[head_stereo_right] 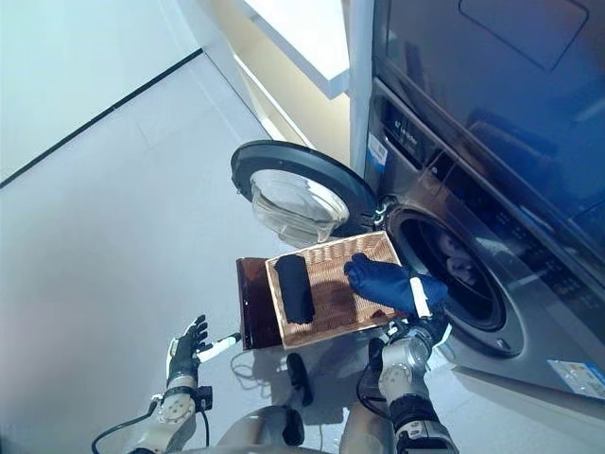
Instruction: Pick up the clothes and place them into the washing machine
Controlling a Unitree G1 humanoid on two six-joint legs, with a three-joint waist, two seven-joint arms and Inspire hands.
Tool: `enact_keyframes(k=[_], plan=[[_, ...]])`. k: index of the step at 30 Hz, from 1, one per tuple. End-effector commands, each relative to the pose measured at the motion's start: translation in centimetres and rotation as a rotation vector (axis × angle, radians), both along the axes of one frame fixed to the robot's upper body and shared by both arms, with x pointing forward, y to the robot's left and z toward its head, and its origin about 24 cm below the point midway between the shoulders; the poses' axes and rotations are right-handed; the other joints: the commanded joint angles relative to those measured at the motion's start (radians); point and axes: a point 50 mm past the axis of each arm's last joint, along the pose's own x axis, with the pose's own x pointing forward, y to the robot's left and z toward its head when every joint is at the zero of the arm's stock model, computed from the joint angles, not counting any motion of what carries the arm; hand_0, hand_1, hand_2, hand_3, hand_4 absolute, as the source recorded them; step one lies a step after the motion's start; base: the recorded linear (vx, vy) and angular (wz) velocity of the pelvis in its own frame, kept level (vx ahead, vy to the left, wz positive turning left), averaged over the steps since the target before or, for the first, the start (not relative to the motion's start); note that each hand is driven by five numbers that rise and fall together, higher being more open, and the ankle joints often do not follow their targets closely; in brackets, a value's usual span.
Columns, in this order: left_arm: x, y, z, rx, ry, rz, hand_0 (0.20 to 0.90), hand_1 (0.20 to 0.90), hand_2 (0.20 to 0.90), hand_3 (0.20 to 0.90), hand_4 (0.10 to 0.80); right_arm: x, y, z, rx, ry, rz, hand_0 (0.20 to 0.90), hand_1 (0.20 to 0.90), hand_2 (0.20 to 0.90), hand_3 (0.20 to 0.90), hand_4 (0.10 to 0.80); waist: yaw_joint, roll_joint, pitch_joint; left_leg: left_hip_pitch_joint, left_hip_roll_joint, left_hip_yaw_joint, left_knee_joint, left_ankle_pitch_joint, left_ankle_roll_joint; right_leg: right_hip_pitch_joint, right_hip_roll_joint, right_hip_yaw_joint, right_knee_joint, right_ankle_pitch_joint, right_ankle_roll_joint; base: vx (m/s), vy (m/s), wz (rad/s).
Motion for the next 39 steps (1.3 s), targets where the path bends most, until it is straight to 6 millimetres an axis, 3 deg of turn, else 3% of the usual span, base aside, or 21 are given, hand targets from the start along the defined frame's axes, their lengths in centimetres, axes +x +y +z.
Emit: enact_keyframes(k=[1, 3, 8, 9, 10, 13, 18, 28, 32, 39], plan=[[3.0, 1.1, 2.6, 0.003, -0.181, 0.023, 0.9, 0.9, 0.9, 0.9, 0.8, 4.5, -0.3, 7.0, -0.024, -0.359, -0.076, 0.2, 0.2, 0.2, 0.2, 0.3, 0.008, -0.008, 0.065, -0.086, 0.027, -0.014, 0.174, -0.098, -0.077, -0.031, -0.053, 0.042, 0.042, -0.016, 0.032, -0.047, 0.017, -0.24], [3.3, 1.0, 3.0, -0.003, -0.203, 0.021, 0.9, 0.9, 0.9, 0.9, 0.8, 5.1, -0.4, 7.8, -0.026, -0.39, -0.088, 0.2, 0.2, 0.2, 0.2, 0.3, 0.007, 0.0, 0.08, -0.107, 0.029, -0.011, 0.205, -0.108, -0.076, -0.053, -0.049, 0.045, 0.072, -0.026, 0.028, -0.091, -0.015, -0.15], [4.7, 1.5, 4.6, -0.018, -0.293, 0.046, 0.9, 0.9, 0.9, 0.9, 0.8, 6.3, -1.7, 10.6, -0.017, -0.492, -0.193, 0.2, 0.2, 0.2, 0.2, 0.3, 0.011, 0.016, 0.129, -0.226, 0.073, -0.019, 0.376, -0.17, -0.076, -0.162, -0.028, 0.043, 0.225, -0.097, -0.004, -0.087, -0.073, 0.11], [5.0, 2.1, 5.1, -0.025, -0.322, 0.078, 0.9, 0.9, 0.9, 0.9, 0.8, 6.6, -2.6, 11.6, -0.022, -0.522, -0.244, 0.2, 0.2, 0.2, 0.2, 0.3, 0.016, 0.022, 0.128, -0.264, 0.089, -0.038, 0.446, -0.227, -0.085, -0.202, -0.021, 0.041, 0.3, -0.155, -0.011, -0.091, -0.104, 0.33], [5.1, 2.1, 5.1, -0.026, -0.324, 0.079, 0.9, 0.9, 0.9, 0.9, 0.8, 6.6, -2.6, 11.7, -0.023, -0.524, -0.243, 0.2, 0.2, 0.2, 0.2, 0.3, 0.013, 0.021, 0.13, -0.285, 0.094, -0.028, 0.455, -0.203, -0.08, -0.221, -0.019, 0.041, 0.303, -0.132, -0.018, 0.027, -0.071, 0.34], [5.0, 2.7, 5.4, -0.039, -0.344, 0.126, 0.9, 0.9, 0.9, 0.9, 0.8, 7.3, -3.6, 13.6, -0.036, -0.567, -0.293, 0.2, 0.2, 0.2, 0.2, 0.3, 0.024, 0.029, 0.132, -0.331, 0.107, -0.05, 0.549, -0.27, -0.081, -0.279, 0.004, 0.046, 0.403, -0.199, -0.03, 0.001, -0.05, 0.2], [5.0, 3.4, 5.7, -0.028, -0.357, 0.161, 0.9, 0.9, 0.9, 0.9, 0.8, 7.9, -4.9, 15.8, -0.039, -0.623, -0.37, 0.2, 0.2, 0.2, 0.2, 0.3, 0.026, 0.044, 0.146, -0.393, 0.116, -0.064, 0.631, -0.306, -0.07, -0.351, 0.029, 0.06, 0.496, -0.242, -0.056, -0.023, -0.061, -0.1], [4.3, 2.9, 5.4, -0.018, -0.345, 0.113, 0.9, 0.9, 0.9, 0.9, 0.8, 8.1, -10.6, 21.1, -0.14, -0.653, -0.517, 0.2, 0.2, 0.2, 0.2, 0.3, 0.054, 0.113, 0.143, -0.391, 0.098, -0.079, 0.554, -0.27, -0.072, -0.394, 0.04, 0.072, 0.501, -0.256, -0.065, 0.007, -0.015, -0.03], [4.1, 2.7, 4.9, -0.003, -0.319, 0.085, 0.9, 0.9, 0.9, 0.9, 0.8, 7.9, -13.3, 25.8, -0.228, -0.69, -0.557, 0.2, 0.2, 0.2, 0.2, 0.3, 0.083, 0.151, 0.132, -0.373, 0.089, -0.086, 0.463, -0.221, -0.086, -0.407, 0.037, 0.075, 0.488, -0.258, -0.062, 0.019, -0.018, 0.11], [4.9, 2.5, 5.8, 0.016, -0.358, 0.047, 0.9, 0.9, 0.9, 0.9, 0.8, 6.9, -15.6, 32.6, -0.401, -0.752, -0.553, 0.2, 0.2, 0.2, 0.2, 0.3, 0.12, 0.18, 0.125, -0.338, 0.076, -0.108, 0.339, -0.144, -0.113, -0.429, 0.029, 0.076, 0.489, -0.262, -0.058, 0.004, -0.056, 0.1]])
